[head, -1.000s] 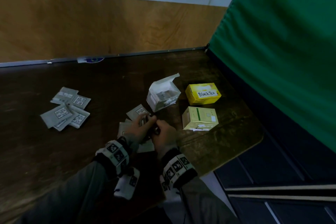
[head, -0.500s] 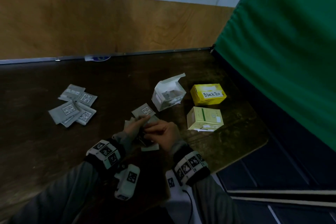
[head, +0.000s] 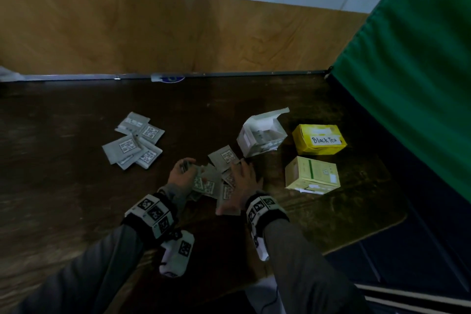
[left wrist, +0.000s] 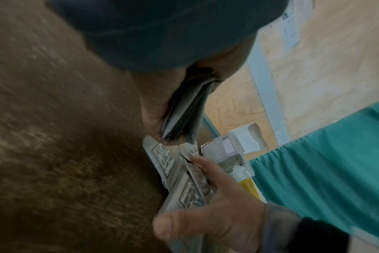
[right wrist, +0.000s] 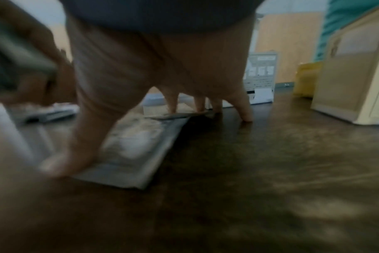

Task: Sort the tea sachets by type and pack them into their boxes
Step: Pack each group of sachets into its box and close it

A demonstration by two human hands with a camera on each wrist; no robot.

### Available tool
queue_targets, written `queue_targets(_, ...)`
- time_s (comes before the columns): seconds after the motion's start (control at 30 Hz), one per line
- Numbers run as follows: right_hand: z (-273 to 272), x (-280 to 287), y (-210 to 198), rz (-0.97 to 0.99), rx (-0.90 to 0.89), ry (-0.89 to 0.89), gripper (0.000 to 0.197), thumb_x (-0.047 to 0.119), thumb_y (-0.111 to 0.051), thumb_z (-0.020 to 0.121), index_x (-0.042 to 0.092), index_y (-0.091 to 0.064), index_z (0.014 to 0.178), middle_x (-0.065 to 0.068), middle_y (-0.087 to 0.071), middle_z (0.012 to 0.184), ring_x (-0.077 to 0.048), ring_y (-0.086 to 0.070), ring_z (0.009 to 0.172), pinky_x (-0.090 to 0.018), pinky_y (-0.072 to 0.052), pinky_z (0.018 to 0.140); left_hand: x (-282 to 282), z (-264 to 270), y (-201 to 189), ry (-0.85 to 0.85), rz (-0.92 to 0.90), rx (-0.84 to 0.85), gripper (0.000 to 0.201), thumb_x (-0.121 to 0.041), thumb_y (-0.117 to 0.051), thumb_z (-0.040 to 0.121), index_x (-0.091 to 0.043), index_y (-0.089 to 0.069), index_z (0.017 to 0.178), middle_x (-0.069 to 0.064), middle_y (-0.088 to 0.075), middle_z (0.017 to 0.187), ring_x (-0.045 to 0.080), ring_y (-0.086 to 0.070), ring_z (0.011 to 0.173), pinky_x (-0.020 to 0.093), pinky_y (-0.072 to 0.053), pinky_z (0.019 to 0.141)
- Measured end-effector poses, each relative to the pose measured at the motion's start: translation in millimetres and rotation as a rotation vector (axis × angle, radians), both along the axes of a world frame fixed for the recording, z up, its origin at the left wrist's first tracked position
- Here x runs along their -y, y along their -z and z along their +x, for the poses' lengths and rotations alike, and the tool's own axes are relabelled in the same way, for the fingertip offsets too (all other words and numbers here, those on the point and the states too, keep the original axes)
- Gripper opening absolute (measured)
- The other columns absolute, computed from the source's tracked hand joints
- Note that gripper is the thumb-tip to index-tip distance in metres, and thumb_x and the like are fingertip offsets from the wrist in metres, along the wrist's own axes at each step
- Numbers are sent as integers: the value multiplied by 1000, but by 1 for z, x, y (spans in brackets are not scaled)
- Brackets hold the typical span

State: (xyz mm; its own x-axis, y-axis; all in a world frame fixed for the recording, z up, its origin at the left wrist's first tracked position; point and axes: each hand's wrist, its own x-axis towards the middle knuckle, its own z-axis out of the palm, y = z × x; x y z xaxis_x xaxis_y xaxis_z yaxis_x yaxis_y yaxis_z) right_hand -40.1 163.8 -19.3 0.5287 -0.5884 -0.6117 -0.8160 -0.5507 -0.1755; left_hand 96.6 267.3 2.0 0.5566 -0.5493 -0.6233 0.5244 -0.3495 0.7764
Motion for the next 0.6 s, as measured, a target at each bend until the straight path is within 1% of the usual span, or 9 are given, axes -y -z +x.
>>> queue_targets(0.03, 3, -1, -2, -3, 16, 16, 125, 56, -84, 49, 37, -6, 145, 3, 9, 155, -32, 7, 144, -66, -12, 110, -1, 1, 1, -16, 7, -3, 20, 2, -41, 92, -11, -48, 105, 12, -57, 86, 21, -55, 65, 32, -46, 58)
queue_targets(0.1, 6, -2, -5, -10, 54, 30, 101, 49, -85, 52, 36, -27, 135, 2, -12, 145, -32, -13, 137, -59, -26, 106, -2, 3, 3, -31, 14, -12, 20, 2, -41, 93, -12, -48, 106, 11, -58, 85, 21, -55, 66, 32, -47, 59)
queue_targets(0.13, 7, -3, -7, -6, 61, 35, 90, 44, -85, 54, 34, -34, 129, 1, -19, 139, -30, -19, 133, -55, -32, 104, -2, 4, 4, -35, 16, -20, 20, 1, -42, 93, -12, -48, 107, 10, -59, 86, 20, -55, 66, 32, -47, 60)
queue_targets(0.2, 9, -4, -10, 34, 60, 65, 75, 36, -85, 58, 30, -41, 120, -1, -27, 133, -29, -24, 128, -50, -37, 102, 0, 4, 5, -31, 22, -33, 20, -2, -44, 93, -12, -49, 109, 8, -58, 83, 20, -56, 66, 32, -47, 60)
queue_targets(0.27, 10, -4, -11, 60, 28, 107, 72, 32, -85, 59, 30, -41, 116, -3, -30, 132, -31, -26, 128, -51, -39, 100, 1, 2, 5, -27, 21, -50, 19, -2, -45, 93, -14, -49, 108, 7, -56, 80, 20, -56, 65, 31, -47, 59)
queue_targets(0.33, 12, -4, -14, 74, -19, 169, 74, 30, -86, 57, 31, -40, 115, -4, -29, 132, -32, -28, 128, -55, -40, 98, 2, 0, 4, -22, 11, -60, 19, -2, -46, 93, -13, -49, 107, 7, -55, 80, 20, -55, 65, 31, -46, 58)
queue_targets(0.43, 9, -6, -14, 59, -51, 293, 73, 32, -88, 54, 29, -44, 113, -5, -25, 132, -32, -28, 128, -53, -43, 96, 1, 1, 7, -7, 22, -61, 19, -3, -48, 92, -14, -48, 108, 9, -57, 84, 20, -56, 67, 32, -47, 59)
queue_targets(0.53, -2, -9, -12, 1, -10, 262, 70, 40, -88, 50, 30, -47, 107, -2, -20, 131, -30, -24, 126, -49, -41, 96, 0, 3, 9, -4, 33, -59, 20, -5, -51, 91, -17, -49, 107, 11, -57, 92, 21, -57, 70, 33, -49, 63)
queue_targets(0.6, -11, -7, -11, 60, 35, 241, 69, 47, -84, 55, 32, -50, 114, 1, -18, 134, -27, -20, 128, -46, -39, 99, -1, 4, 11, -5, 38, -52, 21, -6, -50, 91, -17, -49, 109, 10, -56, 93, 20, -57, 71, 33, -48, 62)
